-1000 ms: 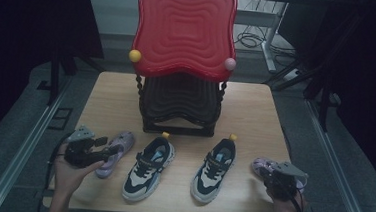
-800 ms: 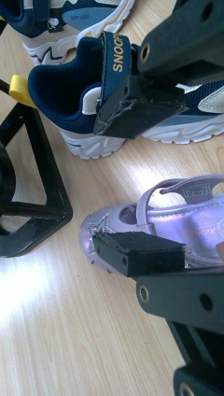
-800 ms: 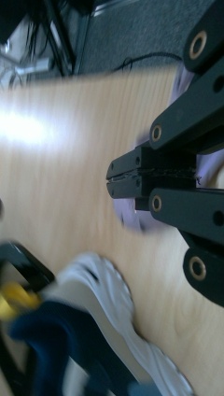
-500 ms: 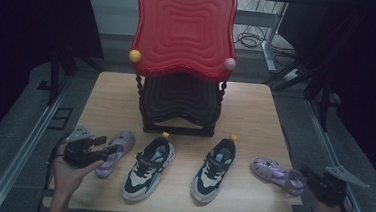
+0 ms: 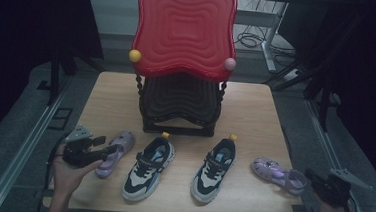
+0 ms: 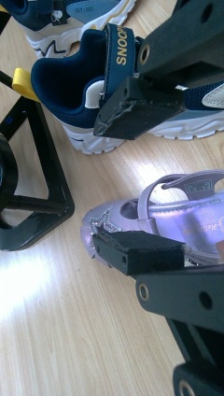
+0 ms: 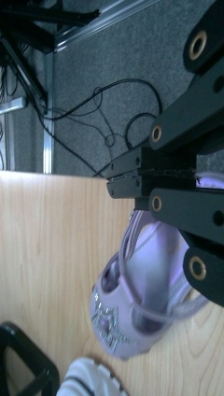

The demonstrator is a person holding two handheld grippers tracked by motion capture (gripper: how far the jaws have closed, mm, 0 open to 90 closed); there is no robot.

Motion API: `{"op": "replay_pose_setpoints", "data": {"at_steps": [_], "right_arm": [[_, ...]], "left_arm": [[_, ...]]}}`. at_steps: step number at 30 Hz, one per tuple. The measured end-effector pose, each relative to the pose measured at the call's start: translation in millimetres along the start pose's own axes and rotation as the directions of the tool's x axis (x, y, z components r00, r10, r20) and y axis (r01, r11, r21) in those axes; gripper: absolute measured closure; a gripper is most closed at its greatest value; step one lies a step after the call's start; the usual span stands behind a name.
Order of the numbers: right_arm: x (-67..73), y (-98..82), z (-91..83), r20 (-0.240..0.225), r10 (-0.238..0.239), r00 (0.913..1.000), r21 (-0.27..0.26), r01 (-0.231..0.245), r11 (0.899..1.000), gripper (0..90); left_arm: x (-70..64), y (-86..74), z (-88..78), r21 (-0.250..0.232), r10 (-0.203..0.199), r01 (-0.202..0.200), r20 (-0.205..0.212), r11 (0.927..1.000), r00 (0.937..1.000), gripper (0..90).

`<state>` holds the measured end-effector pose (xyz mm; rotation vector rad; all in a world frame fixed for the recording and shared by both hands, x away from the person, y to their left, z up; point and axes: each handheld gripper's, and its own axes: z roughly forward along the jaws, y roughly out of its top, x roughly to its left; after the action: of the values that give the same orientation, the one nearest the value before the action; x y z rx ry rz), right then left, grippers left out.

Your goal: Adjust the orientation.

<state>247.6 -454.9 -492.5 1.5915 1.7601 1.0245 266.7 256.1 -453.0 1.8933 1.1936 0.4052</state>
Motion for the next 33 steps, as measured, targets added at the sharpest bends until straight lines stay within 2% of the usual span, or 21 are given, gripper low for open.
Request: {"op": "replay_pose_setpoints", "data": {"at_steps": [1,6,13,18,22,33], "right_arm": [[-2.3,-2.7,1.2,0.013,0.000,0.9999,0.012,0.000,1.000,89.4],[-4.7,-7.2,5.5,0.017,-0.007,0.9998,0.028,0.006,1.000,89.3],[-5.8,-8.5,4.6,-0.008,-0.004,1.0000,0.033,0.004,0.999,89.5],[-3.7,-9.3,3.2,-0.018,0.003,0.9998,0.046,-0.002,0.999,89.6],[-0.4,-9.0,1.8,-0.021,-0.010,0.9997,0.058,0.011,0.998,89.7],[6.1,-10.3,-3.7,-0.071,-0.024,0.9972,0.090,0.031,0.995,89.7]], "left_arm": [[0.0,0.0,0.2,0.001,0.000,0.000,0.000,1.0000,1.0000,42.2],[0.0,-0.2,-0.4,-0.001,-0.001,0.001,0.005,1.0000,1.0000,42.2],[1.8,-0.7,-2.9,-0.004,-0.005,0.005,0.002,1.0000,1.0000,42.2],[1.1,-0.6,-2.5,-0.002,-0.006,0.006,0.026,1.0000,0.9997,42.1],[1.0,-0.6,-2.0,-0.002,-0.006,0.006,0.024,1.0000,0.9997,42.1],[0.5,-0.6,-0.8,0.002,-0.006,0.006,0.031,1.0000,0.9995,42.0]]}}
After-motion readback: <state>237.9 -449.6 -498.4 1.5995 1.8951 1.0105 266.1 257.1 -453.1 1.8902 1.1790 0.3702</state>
